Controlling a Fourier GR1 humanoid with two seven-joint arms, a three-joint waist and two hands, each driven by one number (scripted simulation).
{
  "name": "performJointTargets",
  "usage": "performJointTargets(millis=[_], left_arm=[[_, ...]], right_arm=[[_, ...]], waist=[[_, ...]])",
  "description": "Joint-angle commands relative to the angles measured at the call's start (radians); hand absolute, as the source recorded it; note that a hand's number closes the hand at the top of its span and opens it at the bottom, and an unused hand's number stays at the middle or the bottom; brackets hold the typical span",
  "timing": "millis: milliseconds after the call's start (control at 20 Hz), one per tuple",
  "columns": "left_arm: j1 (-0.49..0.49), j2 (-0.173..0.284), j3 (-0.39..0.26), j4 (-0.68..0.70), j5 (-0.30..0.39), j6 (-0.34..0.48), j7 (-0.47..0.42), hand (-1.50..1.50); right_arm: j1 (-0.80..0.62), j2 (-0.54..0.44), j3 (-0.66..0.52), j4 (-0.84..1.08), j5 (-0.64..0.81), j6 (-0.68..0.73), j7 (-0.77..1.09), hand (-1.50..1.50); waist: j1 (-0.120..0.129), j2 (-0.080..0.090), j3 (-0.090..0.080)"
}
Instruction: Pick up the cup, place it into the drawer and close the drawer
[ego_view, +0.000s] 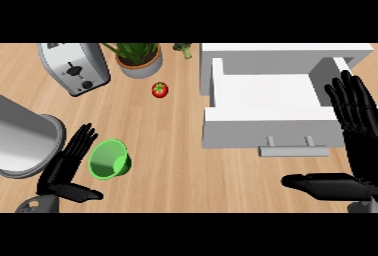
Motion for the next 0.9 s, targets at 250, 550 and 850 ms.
performJointTargets(millis=[250,550,850], left_arm=[[-0.157,0.019,0.005,0.317,-0.044,-0.028,-0.229,-1.5],[-0.211,0.049,0.004,0.47,-0.078,-0.011,-0.352,-1.5],[-0.244,0.024,-0.006,0.527,-0.089,0.001,-0.385,-1.5]], right_arm=[[-0.02,-0.01,-0.027,-0.014,-0.03,0.016,0.033,-1.5],[0.006,0.013,-0.003,0.039,0.004,0.02,-0.06,-1.5],[0.001,0.028,0.031,-0.016,0.009,0.013,-0.01,-1.5]], waist=[[-0.005,0.001,0.0],[-0.011,0.005,-0.002],[-0.02,0.007,-0.003]])
